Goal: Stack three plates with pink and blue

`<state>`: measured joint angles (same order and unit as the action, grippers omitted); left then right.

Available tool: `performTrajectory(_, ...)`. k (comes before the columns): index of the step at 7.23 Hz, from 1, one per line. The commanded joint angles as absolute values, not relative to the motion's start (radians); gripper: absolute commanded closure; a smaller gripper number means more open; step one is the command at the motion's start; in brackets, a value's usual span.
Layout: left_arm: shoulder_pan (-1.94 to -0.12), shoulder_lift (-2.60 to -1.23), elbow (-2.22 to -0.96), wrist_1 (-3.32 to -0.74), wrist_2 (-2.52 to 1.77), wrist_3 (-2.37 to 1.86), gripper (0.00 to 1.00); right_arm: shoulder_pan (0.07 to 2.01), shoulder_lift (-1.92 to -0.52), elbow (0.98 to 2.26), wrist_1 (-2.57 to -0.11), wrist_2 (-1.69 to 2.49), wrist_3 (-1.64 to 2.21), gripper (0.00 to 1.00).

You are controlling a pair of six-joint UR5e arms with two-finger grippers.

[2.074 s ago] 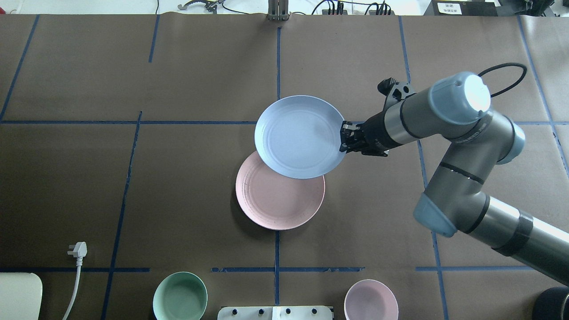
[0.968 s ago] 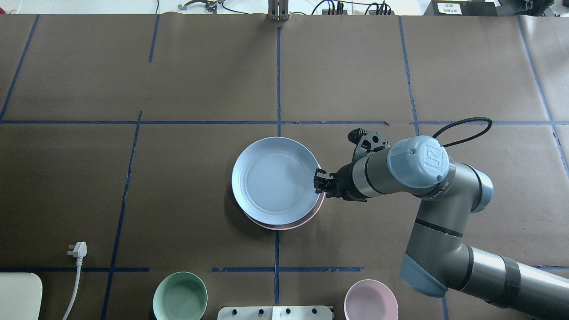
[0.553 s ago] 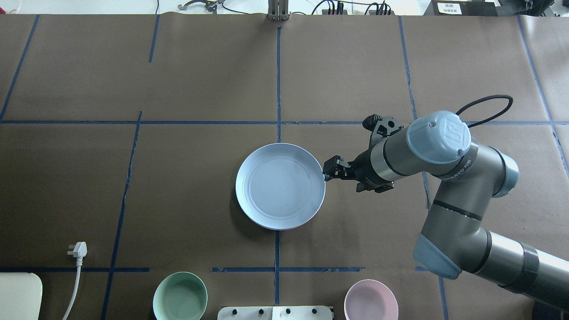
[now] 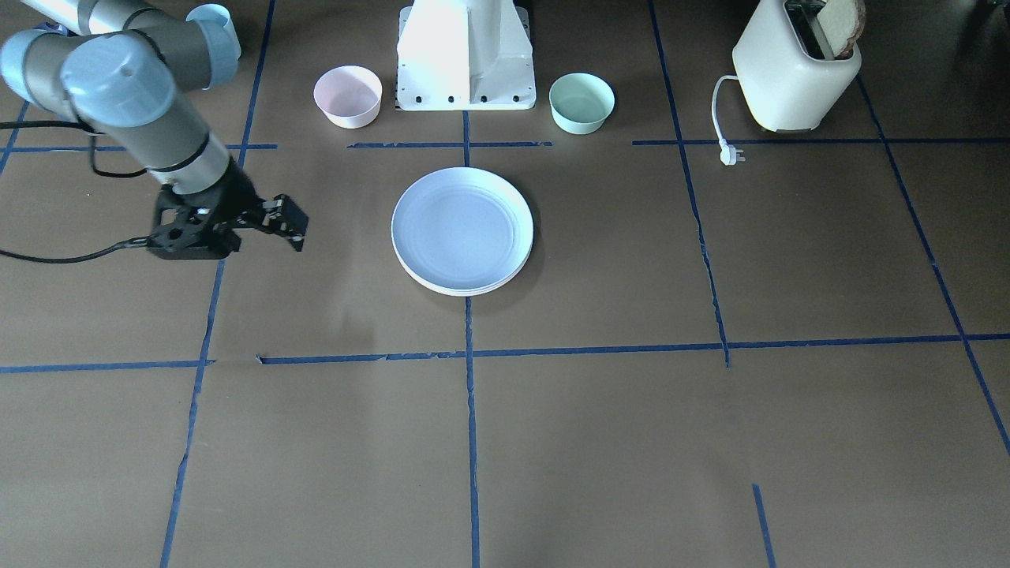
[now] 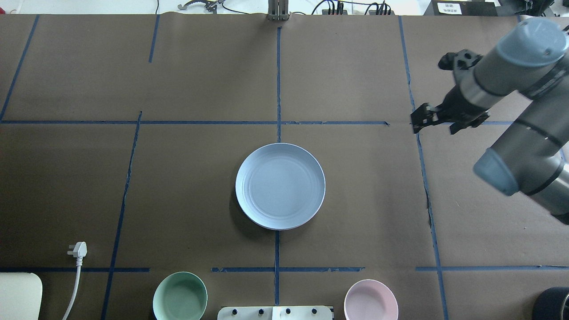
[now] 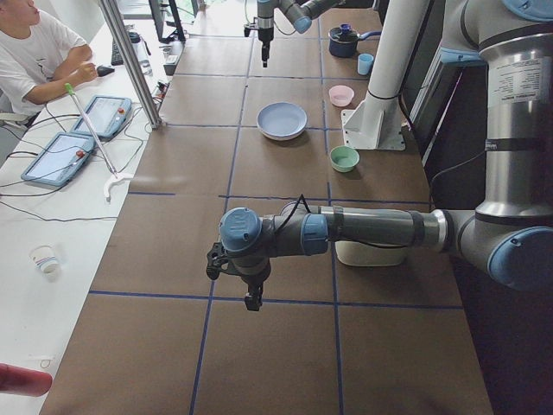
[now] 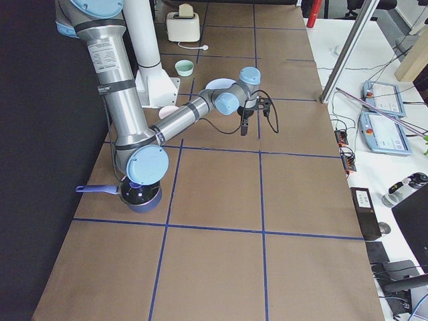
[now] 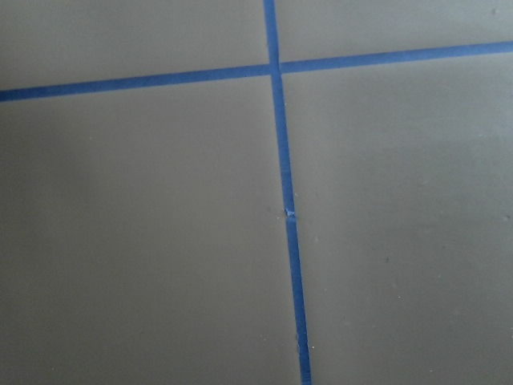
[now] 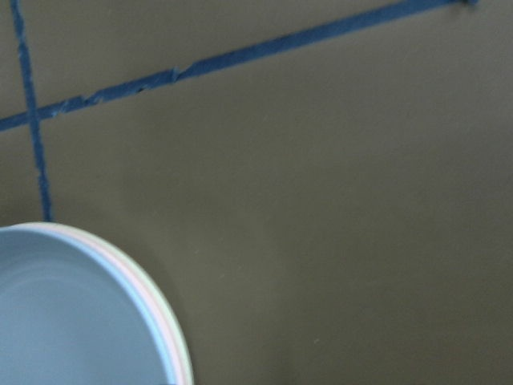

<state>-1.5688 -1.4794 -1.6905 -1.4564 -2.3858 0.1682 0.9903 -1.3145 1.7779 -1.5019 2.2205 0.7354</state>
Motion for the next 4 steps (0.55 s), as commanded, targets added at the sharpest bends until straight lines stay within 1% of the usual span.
performTrajectory(1,-1.566,-1.494,-1.678,-1.465,-2.384,0.158,0.00,1.284,-1.379,1.596,-1.532,2.321,0.205,0.00)
performTrajectory(2,-1.565,-1.505,-1.677,-1.444,-2.381,0.161,0.00,1.401,-1.414,1.536,-1.535,2.322,0.010,0.00)
performTrajectory(4,-1.565,-1.474,-1.690,-1.453,-2.373,0.169,0.00,1.543,-1.486,1.514,-1.607,2.321,-0.263,0.00)
